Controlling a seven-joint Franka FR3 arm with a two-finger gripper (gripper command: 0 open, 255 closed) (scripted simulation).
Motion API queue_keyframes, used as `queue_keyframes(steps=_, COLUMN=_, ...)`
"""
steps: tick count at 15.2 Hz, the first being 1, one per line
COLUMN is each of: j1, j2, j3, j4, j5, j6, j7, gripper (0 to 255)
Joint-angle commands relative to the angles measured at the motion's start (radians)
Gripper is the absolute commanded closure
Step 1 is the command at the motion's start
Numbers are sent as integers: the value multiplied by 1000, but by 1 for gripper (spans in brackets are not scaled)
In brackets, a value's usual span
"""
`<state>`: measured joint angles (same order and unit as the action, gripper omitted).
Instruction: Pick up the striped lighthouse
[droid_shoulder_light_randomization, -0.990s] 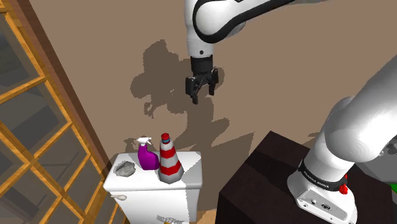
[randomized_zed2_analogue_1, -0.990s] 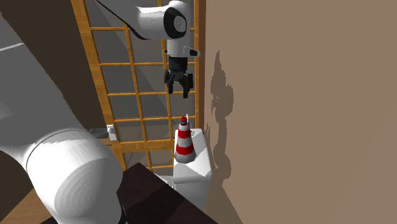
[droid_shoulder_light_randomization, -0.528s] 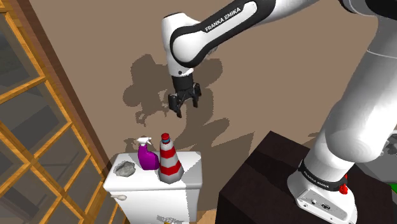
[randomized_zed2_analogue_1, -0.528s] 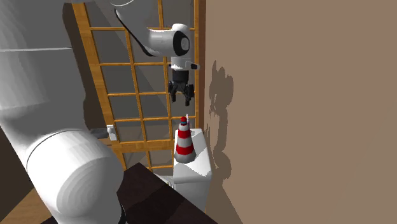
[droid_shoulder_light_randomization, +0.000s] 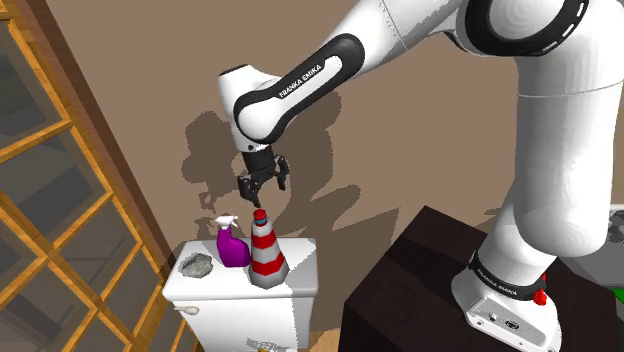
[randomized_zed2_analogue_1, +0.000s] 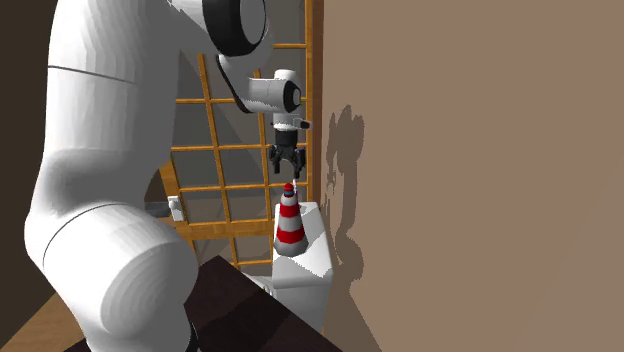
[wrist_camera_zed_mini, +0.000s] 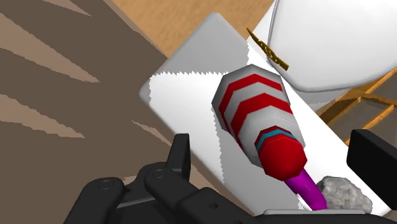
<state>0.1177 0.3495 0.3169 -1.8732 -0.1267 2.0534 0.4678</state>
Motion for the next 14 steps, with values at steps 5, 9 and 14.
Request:
queue_keyframes(steps=5, j1=57, j2=198, j3=-20, j4=162, j5=-67, j6=6, j7=45, gripper=0)
queue_keyframes(steps=9, j1=61, j2=229, j3=-27, j4=154, j5=-78, j6=44, j7=51, gripper=0)
queue_keyframes(steps=14, j1=64, j2=250, j3=-32, j4=149, j5=-85, j6=68, j7=55, gripper=255)
